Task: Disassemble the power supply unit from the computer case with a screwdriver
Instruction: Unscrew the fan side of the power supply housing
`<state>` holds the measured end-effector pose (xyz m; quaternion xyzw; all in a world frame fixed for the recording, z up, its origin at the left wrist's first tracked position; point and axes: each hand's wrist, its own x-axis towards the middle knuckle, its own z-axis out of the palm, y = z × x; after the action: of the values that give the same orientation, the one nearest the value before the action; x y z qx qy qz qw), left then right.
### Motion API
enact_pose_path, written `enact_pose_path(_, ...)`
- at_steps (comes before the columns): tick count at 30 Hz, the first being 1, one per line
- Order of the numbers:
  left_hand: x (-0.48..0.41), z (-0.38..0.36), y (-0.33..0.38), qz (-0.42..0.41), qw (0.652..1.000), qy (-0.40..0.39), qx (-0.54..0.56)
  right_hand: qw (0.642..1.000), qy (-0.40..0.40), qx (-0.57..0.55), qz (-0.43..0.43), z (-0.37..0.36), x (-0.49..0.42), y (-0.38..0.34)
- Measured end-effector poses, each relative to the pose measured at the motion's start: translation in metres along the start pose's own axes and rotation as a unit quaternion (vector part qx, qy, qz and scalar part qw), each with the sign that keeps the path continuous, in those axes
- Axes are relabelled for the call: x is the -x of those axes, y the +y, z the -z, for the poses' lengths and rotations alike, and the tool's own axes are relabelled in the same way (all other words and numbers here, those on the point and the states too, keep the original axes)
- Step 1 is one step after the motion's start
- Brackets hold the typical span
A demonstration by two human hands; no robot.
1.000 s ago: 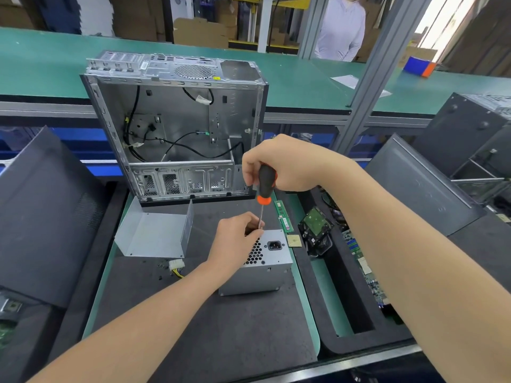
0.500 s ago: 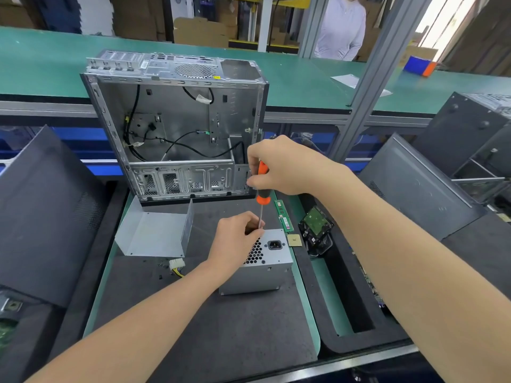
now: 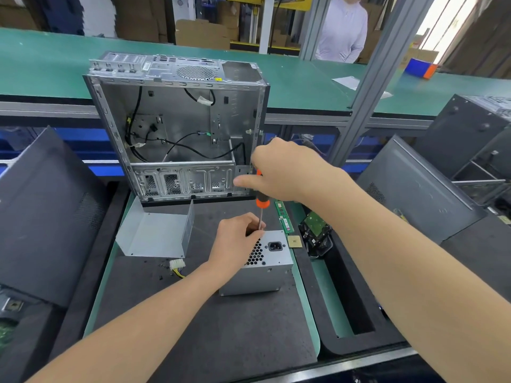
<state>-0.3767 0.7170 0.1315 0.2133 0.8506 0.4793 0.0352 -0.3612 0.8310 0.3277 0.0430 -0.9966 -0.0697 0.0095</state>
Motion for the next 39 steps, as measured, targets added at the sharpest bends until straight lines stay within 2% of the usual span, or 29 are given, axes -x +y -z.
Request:
enact_pose_path(6,0.002,0.002,0.000,-0.021,1.000,-0.004,-0.004,0.987,-0.053,-0.100,0.117,0.009,0.002,0.007)
enact_pose_path(11,0.002,0.002,-0.002,-0.034,0.999,-0.010,0.009,0.983,-0.091,-0.116,0.112,0.016,0.004,0.018)
enact_pose_path(15,-0.003,0.009,-0.001,-0.039,0.998,-0.045,0.006,0.989,-0.046,-0.110,0.086,0.004,0.005,0.014)
enact_pose_path(17,-0.014,0.017,-0.003,-0.015,0.998,-0.068,0.005,0.986,-0.019,-0.134,0.096,0.000,0.005,0.011)
enact_pose_path(19,-0.027,0.022,-0.002,0.036,0.990,-0.129,-0.033,0.984,-0.002,-0.141,0.106,-0.002,0.005,0.008)
enact_pose_path(21,-0.039,0.025,0.001,0.099,0.965,-0.228,-0.087,0.986,0.007,-0.132,0.103,-0.003,0.004,0.008)
enact_pose_path(23,-0.050,0.026,0.001,0.160,0.934,-0.306,-0.087,0.986,0.005,-0.134,0.095,-0.005,0.003,0.009)
enact_pose_path(25,-0.057,0.027,0.003,0.193,0.915,-0.348,-0.069,0.986,0.003,-0.139,0.095,-0.005,0.003,0.009)
enact_pose_path(29,-0.059,0.028,0.002,0.216,0.911,-0.348,-0.042,0.983,-0.003,-0.153,0.099,-0.004,0.004,0.012)
enact_pose_path(36,-0.057,0.022,0.000,0.206,0.922,-0.324,-0.051,0.982,0.023,-0.166,0.090,-0.008,0.004,0.018)
enact_pose_path(39,-0.055,0.021,-0.002,0.205,0.925,-0.316,-0.043,0.976,0.009,-0.193,0.102,-0.008,0.003,0.020)
